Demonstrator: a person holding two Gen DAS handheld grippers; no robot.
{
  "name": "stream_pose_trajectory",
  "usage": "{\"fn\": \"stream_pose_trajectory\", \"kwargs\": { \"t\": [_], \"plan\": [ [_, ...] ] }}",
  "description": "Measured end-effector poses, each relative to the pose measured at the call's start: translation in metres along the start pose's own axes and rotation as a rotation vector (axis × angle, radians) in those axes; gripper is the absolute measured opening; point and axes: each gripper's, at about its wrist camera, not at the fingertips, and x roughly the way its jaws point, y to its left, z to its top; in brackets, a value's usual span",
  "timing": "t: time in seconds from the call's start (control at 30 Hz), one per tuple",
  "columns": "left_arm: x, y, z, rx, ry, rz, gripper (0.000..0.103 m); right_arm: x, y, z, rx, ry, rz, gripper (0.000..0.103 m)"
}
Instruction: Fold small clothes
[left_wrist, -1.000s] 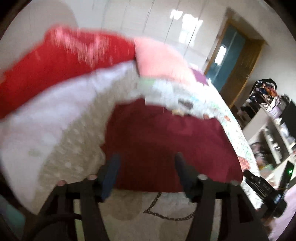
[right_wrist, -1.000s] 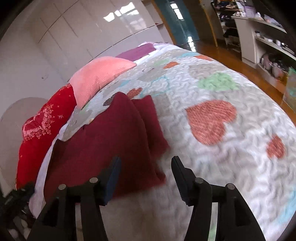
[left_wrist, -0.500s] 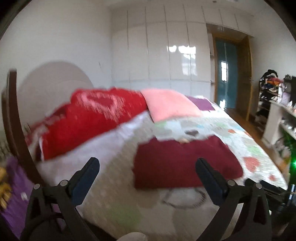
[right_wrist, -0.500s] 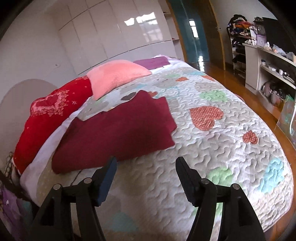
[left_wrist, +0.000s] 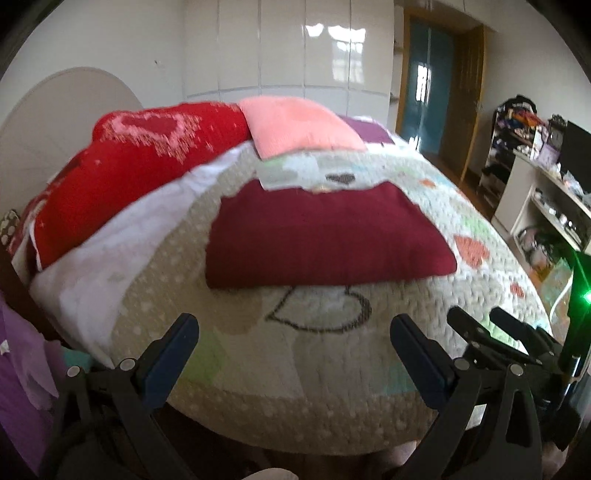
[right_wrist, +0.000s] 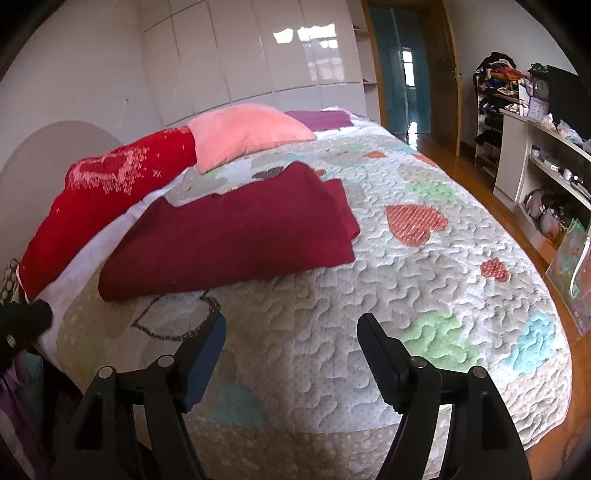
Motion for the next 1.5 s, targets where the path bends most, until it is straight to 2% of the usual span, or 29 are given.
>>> {"fn": "stream_pose_trajectory", "kwargs": {
  "t": [0.2, 0.87, 1.5],
  "plan": [
    [0.005, -0.001, -0.004, -0.004, 0.031, -0.007, 0.103, 0.006, 0.008, -0.005, -0.014, 0.032, -0.008, 0.078],
    [0.016, 0.002, -0.006, -0.021, 0.087, 0.018, 0.103, 0.009, 0.015, -0.009, -0.036, 0.048, -0.016, 0.082],
    [0.016, -0.001, -0.010, -0.015, 0.091, 0.020, 0.103, 0.015, 0.015, -0.015, -0.036, 0.075, -0.019, 0.084]
  ]
}}
